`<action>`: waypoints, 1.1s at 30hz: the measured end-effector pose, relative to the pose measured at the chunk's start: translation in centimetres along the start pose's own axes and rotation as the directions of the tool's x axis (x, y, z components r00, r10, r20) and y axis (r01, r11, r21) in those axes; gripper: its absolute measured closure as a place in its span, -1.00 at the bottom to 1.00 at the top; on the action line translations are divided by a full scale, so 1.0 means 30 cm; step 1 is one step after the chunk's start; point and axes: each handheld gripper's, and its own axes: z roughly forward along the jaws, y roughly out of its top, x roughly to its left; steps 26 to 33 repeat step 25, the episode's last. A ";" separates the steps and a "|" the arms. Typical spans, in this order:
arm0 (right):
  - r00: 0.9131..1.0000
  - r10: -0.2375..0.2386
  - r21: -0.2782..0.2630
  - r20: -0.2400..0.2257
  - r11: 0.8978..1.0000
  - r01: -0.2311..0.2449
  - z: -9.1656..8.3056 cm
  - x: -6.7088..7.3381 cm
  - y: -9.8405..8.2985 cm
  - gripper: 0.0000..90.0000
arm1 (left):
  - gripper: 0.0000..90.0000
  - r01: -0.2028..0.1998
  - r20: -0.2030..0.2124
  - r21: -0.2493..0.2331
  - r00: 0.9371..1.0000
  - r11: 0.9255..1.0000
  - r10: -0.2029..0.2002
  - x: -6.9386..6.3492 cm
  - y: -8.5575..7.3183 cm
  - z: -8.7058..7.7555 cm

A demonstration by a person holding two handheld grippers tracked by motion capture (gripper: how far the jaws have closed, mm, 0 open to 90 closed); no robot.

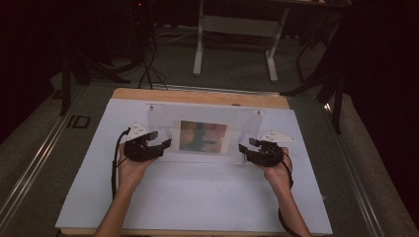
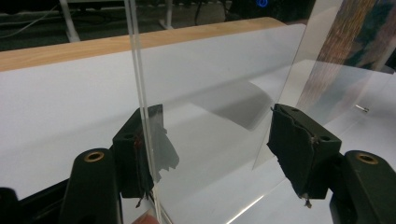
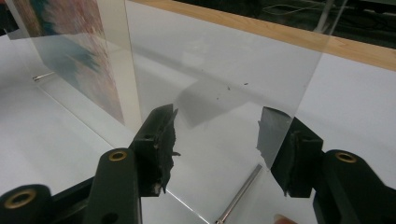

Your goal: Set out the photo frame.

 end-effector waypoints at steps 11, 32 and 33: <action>1.000 0.021 -0.023 -0.001 1.000 -0.021 -0.053 -0.043 0.010 0.00 | -0.21 0.015 0.021 -0.016 1.000 1.000 -0.015 0.018 0.000 -0.039; 0.998 0.027 0.011 -0.050 1.000 -0.026 -0.113 -0.114 0.009 -0.02 | -0.11 0.049 0.085 -0.034 0.995 0.998 -0.046 0.117 -0.013 -0.160; 0.998 0.027 0.011 -0.050 1.000 -0.026 -0.113 -0.114 0.009 -0.02 | -0.11 0.049 0.085 -0.034 0.995 0.998 -0.046 0.117 -0.013 -0.160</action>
